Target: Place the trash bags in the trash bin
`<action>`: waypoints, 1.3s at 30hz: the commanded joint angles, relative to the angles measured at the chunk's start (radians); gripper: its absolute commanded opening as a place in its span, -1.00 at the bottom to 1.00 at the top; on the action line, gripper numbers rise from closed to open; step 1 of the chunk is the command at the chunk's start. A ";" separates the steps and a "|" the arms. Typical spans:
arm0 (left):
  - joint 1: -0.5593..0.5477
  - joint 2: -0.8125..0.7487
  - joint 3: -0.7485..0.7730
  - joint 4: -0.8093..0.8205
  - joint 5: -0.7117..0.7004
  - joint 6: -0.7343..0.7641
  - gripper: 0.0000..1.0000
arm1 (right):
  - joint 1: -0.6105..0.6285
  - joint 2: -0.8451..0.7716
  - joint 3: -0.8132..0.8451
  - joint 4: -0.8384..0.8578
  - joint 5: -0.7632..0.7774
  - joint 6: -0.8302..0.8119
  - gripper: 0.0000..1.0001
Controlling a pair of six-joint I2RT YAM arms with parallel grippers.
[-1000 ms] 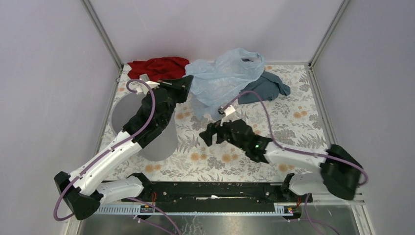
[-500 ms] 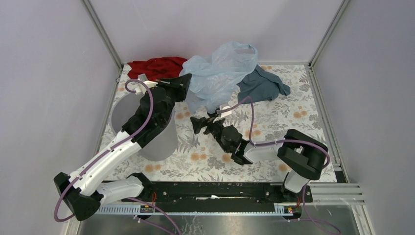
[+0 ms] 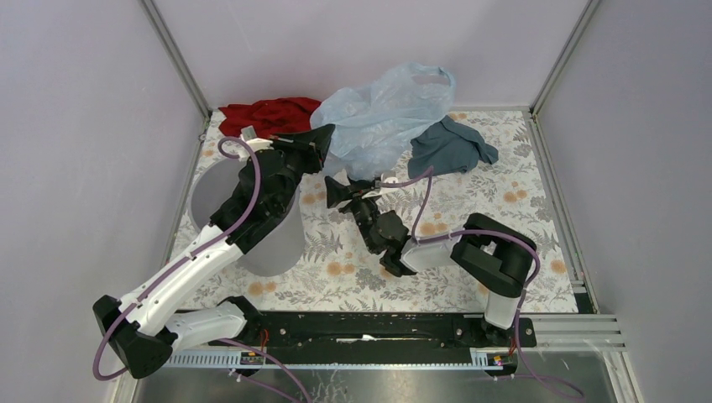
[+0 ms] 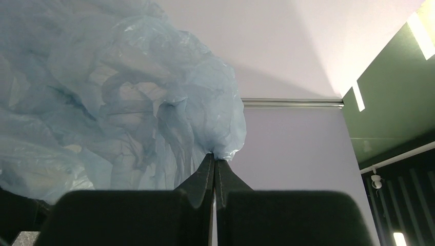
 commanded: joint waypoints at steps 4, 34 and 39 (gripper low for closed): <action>0.006 -0.022 -0.028 0.069 0.055 -0.061 -1.00 | 0.006 0.023 0.091 0.248 0.151 -0.071 0.63; 0.064 -0.033 0.127 -0.080 -0.204 0.365 -1.00 | -0.060 -0.828 -0.292 -1.076 -0.637 -0.117 -1.00; 0.071 0.006 0.205 -0.120 -0.202 0.486 -1.00 | -0.221 -0.894 -0.273 -1.302 -0.965 -0.020 -1.00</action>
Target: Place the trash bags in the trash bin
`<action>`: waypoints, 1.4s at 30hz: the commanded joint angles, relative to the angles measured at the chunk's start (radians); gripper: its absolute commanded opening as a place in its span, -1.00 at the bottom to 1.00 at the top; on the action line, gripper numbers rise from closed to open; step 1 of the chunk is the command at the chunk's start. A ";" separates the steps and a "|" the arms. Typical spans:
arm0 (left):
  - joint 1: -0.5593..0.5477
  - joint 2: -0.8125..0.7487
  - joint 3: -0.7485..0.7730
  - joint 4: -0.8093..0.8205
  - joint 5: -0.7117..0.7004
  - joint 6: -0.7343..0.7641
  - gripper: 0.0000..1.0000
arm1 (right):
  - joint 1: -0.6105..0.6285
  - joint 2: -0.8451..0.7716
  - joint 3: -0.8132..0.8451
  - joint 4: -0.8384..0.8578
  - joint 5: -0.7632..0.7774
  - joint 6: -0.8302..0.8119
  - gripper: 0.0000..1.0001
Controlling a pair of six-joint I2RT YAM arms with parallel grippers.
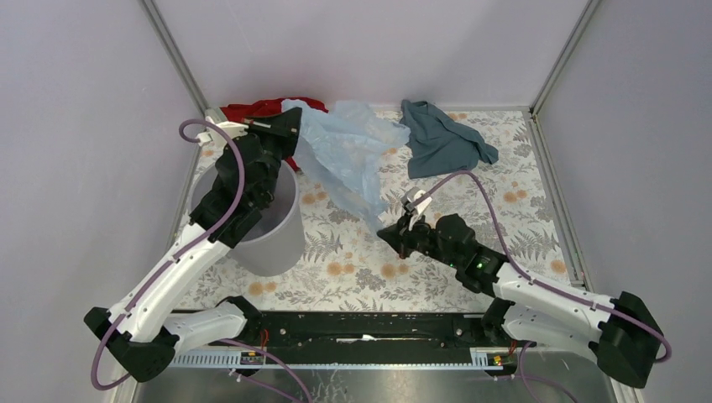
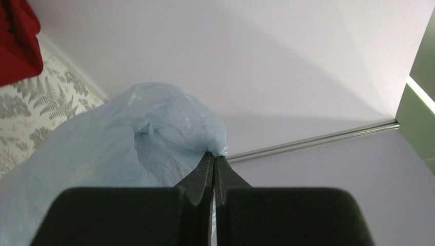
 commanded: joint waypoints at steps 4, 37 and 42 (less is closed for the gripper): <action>0.022 0.027 0.100 -0.049 -0.033 0.164 -1.00 | -0.111 -0.049 0.077 -0.475 -0.355 0.057 -1.00; 0.045 0.328 0.373 -0.224 1.004 0.700 0.98 | -0.110 -0.249 0.587 -0.776 -0.017 0.146 -1.00; 0.057 0.247 0.388 -0.366 0.803 0.735 0.98 | -0.111 -0.187 0.653 -0.788 0.001 0.133 -1.00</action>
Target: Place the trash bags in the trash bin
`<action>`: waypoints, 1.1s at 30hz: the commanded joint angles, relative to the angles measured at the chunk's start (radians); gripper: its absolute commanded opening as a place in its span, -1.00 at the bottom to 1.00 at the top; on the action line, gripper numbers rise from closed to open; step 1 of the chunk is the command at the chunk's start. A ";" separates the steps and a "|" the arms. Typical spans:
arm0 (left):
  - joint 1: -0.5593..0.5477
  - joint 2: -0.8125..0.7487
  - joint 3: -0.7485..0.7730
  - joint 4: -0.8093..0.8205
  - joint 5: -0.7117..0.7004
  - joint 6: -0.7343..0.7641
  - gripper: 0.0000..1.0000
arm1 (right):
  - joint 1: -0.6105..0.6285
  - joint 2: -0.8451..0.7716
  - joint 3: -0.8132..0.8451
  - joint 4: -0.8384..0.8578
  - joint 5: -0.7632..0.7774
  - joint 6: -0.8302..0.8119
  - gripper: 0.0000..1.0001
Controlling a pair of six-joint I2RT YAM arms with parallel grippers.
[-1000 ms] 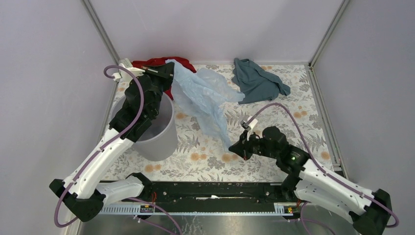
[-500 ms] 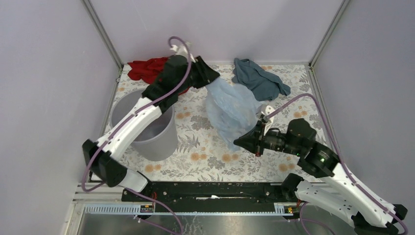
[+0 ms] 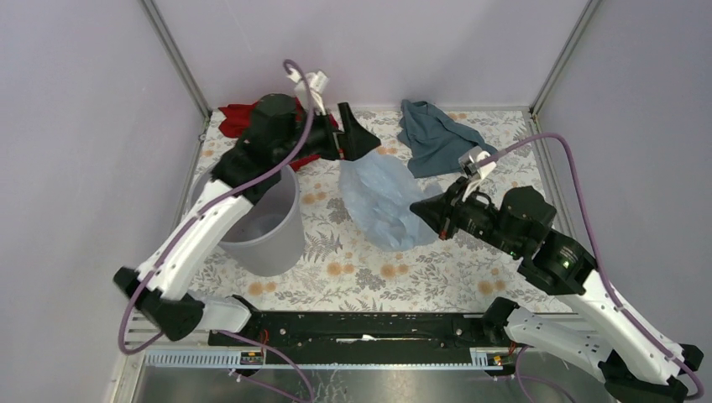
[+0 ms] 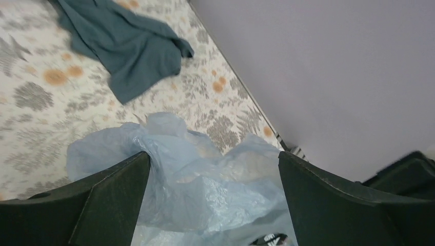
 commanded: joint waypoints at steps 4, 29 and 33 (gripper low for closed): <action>0.036 -0.122 0.011 -0.124 -0.385 -0.013 0.98 | -0.003 0.008 0.048 0.059 0.000 0.018 -1.00; -0.070 -0.177 -0.410 0.562 0.469 -0.194 0.76 | -0.003 0.011 -0.047 0.130 0.208 0.113 -1.00; -0.259 -0.219 -0.317 0.254 0.101 0.020 0.74 | -0.004 0.056 -0.019 0.145 0.299 0.211 -1.00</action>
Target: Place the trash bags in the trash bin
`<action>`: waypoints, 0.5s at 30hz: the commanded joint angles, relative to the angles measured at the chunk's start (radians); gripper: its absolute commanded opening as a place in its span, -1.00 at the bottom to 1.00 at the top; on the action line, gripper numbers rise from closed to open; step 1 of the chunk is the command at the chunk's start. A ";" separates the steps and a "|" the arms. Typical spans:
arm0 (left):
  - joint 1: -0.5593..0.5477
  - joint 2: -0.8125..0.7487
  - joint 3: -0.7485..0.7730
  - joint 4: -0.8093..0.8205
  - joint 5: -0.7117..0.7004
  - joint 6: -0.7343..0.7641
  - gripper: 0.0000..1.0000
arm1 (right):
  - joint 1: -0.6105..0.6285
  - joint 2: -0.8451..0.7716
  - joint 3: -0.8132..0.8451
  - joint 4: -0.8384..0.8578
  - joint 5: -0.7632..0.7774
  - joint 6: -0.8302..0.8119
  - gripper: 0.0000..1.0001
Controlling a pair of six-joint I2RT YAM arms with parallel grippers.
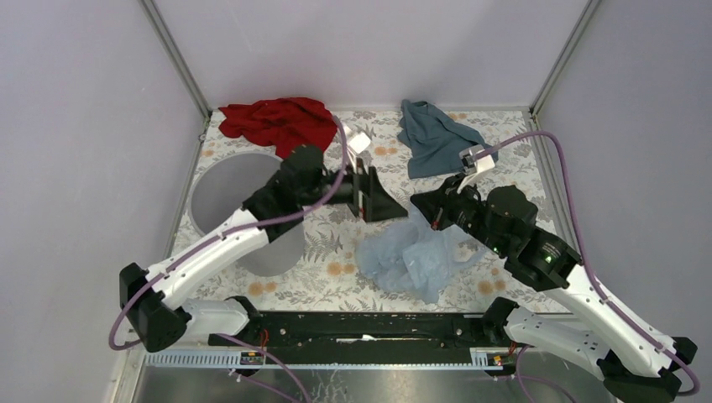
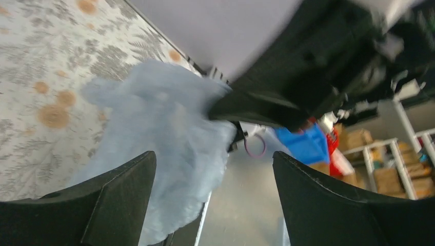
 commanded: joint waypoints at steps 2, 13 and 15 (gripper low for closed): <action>-0.167 -0.117 0.098 -0.193 -0.344 0.196 0.76 | -0.003 0.046 0.073 0.076 0.154 0.144 -1.00; -0.252 -0.082 0.125 -0.123 -0.449 0.094 0.76 | -0.003 0.004 0.037 0.289 0.200 0.455 -1.00; -0.259 -0.054 0.157 -0.129 -0.443 0.100 0.67 | -0.002 -0.011 -0.002 0.372 0.210 0.505 -1.00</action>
